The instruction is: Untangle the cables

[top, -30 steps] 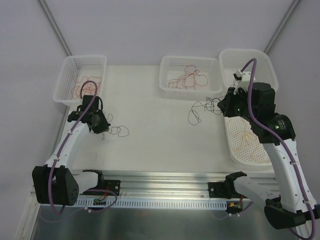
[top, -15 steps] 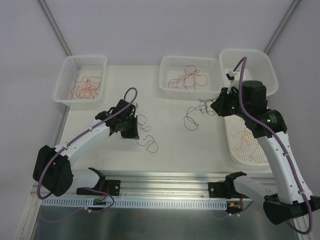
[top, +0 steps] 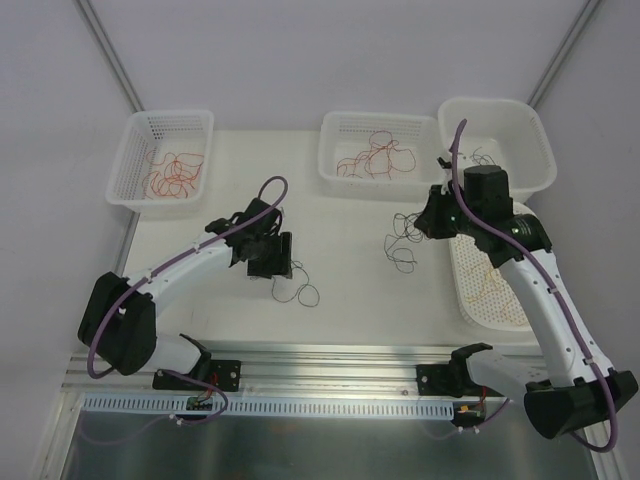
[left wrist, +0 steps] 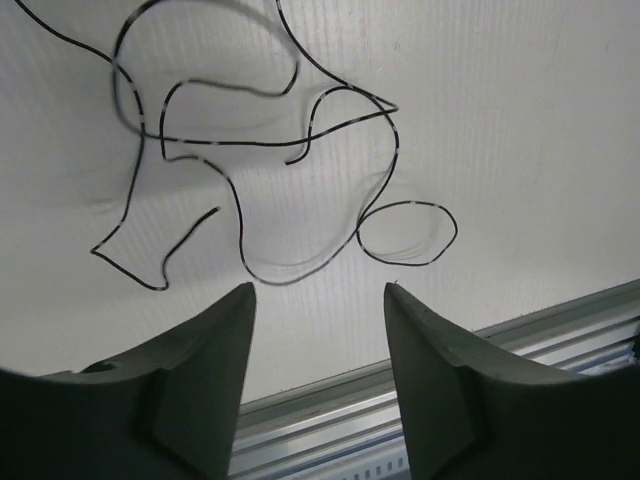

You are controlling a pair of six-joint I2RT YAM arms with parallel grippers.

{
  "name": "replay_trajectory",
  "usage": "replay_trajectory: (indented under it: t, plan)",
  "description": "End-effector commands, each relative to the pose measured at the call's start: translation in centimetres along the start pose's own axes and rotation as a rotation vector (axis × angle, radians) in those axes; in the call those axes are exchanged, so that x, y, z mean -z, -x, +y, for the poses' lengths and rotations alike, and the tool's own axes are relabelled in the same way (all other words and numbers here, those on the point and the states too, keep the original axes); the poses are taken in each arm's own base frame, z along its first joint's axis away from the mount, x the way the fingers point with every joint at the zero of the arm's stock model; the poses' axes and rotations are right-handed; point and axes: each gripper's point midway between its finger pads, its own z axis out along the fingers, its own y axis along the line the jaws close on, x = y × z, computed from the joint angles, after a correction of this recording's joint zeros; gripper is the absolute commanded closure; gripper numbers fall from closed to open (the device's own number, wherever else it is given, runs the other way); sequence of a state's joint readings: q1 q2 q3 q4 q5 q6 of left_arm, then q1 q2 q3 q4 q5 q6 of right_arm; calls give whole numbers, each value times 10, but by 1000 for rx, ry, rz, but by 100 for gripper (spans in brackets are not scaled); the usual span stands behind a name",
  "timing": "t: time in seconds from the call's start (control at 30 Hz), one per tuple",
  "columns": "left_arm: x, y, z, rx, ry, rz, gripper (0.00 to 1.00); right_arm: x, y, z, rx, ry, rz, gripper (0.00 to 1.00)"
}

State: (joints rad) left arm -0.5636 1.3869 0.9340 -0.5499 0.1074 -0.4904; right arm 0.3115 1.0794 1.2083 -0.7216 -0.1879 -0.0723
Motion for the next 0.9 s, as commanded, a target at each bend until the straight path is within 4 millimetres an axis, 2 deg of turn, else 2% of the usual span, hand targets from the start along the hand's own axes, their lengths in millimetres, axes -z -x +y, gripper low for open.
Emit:
replay_trajectory:
  t: [0.0,0.03,0.07,0.13,0.17,0.27,0.3,0.37,0.4,0.5,0.57,0.6,0.67,0.73,0.77,0.8,0.87]
  plan:
    - [8,12,-1,4,16,-68,42,24,51,2,52,-30,-146,99]
    - [9,14,0,3,19,-79,37,29,57,-1,66,-45,-155,99]
    - [13,18,0,0,24,-98,28,39,73,-3,75,-73,-199,99]
    - [17,21,0,-7,26,-118,21,47,88,-10,81,-112,-231,99]
    - [20,24,0,-9,27,-136,16,58,105,-13,88,-138,-278,99]
    - [29,29,-1,-15,19,-168,6,67,130,-32,78,-210,-327,99]
    - [31,32,3,-19,42,-190,1,77,144,-40,65,-237,-366,99]
    - [38,35,6,-23,51,-225,1,76,159,-53,43,-269,-396,99]
    - [40,37,12,-24,80,-248,1,82,174,-64,28,-296,-443,99]
    - [47,40,24,-29,122,-293,1,79,197,-89,-13,-337,-498,99]
    - [53,44,38,-15,181,-340,1,65,208,-101,-22,-351,-498,99]
    - [52,41,45,-19,203,-342,1,68,217,-118,-42,-386,-529,99]
    - [59,44,56,-13,244,-382,1,53,225,-137,-62,-406,-528,99]
    - [63,42,64,-16,269,-402,1,49,234,-159,-89,-437,-549,99]
    - [65,44,68,-17,283,-416,1,38,238,-171,-102,-450,-538,99]
    - [64,41,72,-35,297,-412,1,37,242,-183,-113,-469,-545,99]
    - [63,41,78,-44,320,-413,1,32,252,-195,-124,-479,-555,99]
